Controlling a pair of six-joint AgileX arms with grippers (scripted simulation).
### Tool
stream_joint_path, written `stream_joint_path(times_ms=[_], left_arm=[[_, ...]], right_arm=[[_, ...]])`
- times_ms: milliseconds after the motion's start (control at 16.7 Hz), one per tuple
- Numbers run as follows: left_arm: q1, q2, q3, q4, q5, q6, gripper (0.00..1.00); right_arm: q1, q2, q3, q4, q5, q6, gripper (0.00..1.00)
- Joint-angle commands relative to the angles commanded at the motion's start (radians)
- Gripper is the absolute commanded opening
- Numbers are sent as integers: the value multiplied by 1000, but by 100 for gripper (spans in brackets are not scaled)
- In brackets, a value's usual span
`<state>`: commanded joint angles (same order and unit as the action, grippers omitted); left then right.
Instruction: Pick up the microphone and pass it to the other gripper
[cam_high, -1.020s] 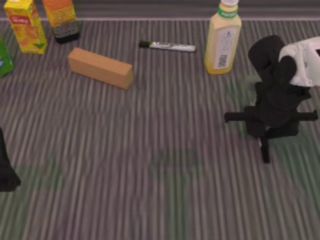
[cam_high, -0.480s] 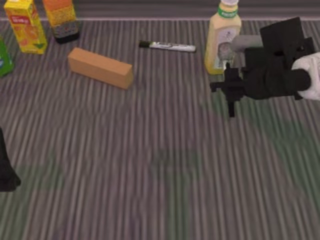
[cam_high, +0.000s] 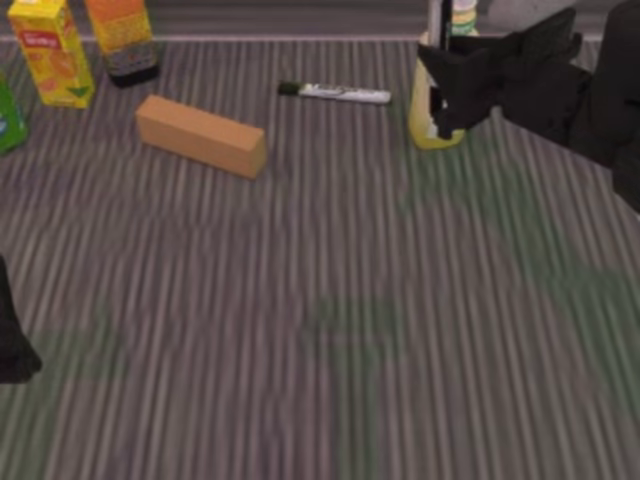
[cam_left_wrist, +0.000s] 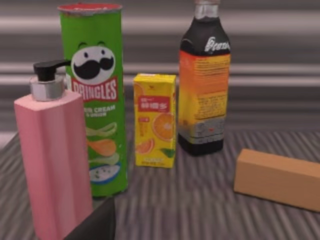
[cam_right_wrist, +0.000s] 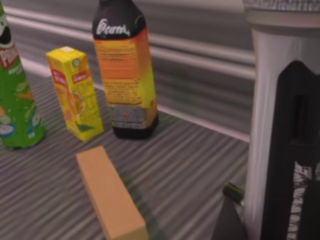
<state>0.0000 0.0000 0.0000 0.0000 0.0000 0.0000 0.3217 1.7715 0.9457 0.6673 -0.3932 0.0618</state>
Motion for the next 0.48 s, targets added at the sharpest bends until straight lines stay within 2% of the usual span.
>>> stream_joint_path(times_ms=[120,240,480], left_arm=[[0,0,0,0,0,0,100],[0,0,0,0,0,0,100],[0,0,0,0,0,0,100]], right_arm=[[-2,-41,-30,89,-34,-26,0],[-4,-68,-47,137,-54,-42,0],[-5,-73,-50,144,-57,-44,0]])
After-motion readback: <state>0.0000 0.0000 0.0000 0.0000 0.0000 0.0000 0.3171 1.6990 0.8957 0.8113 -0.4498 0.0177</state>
